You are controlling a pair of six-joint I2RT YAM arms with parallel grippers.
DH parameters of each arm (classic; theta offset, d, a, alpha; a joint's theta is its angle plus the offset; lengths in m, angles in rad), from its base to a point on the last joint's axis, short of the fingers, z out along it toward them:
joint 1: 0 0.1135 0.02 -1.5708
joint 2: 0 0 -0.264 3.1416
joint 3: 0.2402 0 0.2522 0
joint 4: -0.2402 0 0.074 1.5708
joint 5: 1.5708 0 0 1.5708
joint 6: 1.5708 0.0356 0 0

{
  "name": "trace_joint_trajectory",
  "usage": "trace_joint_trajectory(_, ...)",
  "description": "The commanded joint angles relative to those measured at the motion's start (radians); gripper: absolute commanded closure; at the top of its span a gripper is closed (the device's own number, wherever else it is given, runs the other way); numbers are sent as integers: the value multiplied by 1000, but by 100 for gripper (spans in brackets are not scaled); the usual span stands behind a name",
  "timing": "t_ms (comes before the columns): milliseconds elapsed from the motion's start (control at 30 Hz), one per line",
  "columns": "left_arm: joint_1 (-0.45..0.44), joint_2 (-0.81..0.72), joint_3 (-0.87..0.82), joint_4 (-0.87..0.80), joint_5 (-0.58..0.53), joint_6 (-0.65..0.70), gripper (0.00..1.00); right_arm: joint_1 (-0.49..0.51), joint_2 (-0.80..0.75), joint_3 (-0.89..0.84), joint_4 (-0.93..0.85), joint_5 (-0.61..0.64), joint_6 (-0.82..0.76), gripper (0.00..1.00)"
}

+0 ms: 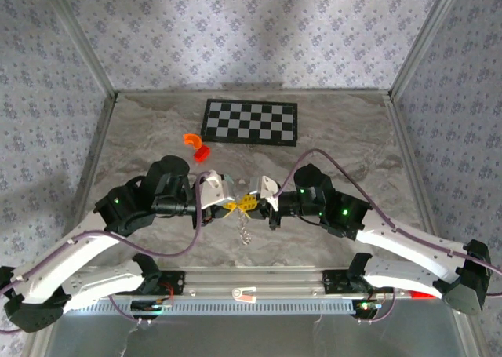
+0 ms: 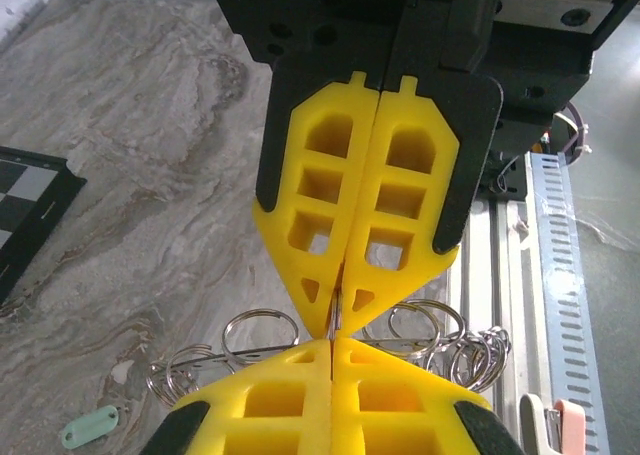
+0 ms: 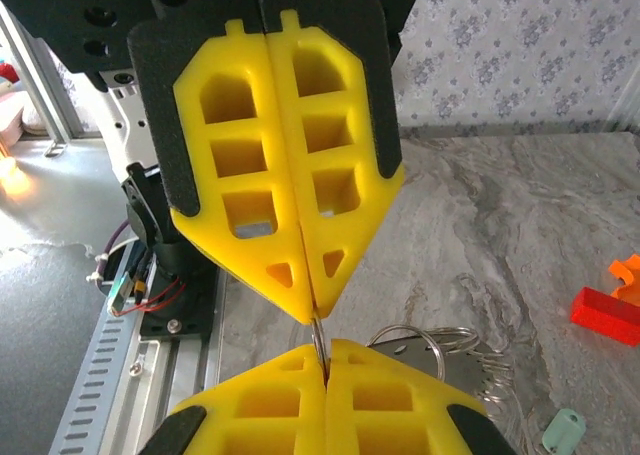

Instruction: Put the keys on the keyring

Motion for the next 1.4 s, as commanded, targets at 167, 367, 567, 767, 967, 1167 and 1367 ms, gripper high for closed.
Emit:
trace_joint_trajectory(167,-8,-35,-40,142,42,-62,78,-14,-6,-16,120,31,62,100)
trace_joint_trajectory(367,-7,-102,-103,219,15,-132,68,-35,-11,-43,203,7,113,100)
trace_joint_trajectory(567,-7,-162,-158,283,-12,-180,65,-61,-19,-57,249,-16,155,100)
trace_joint_trajectory(767,-6,-199,-193,315,-30,-205,63,-74,-22,-85,311,-24,193,100)
trace_joint_trajectory(967,-7,-242,-224,360,-30,-242,63,-89,-24,-123,411,-44,254,100)
trace_joint_trajectory(1167,-7,-281,-243,400,-30,-261,62,-99,-28,-155,517,-58,303,100)
trace_joint_trajectory(1367,-7,-299,-254,422,-32,-269,62,-106,-25,-176,616,-105,350,100)
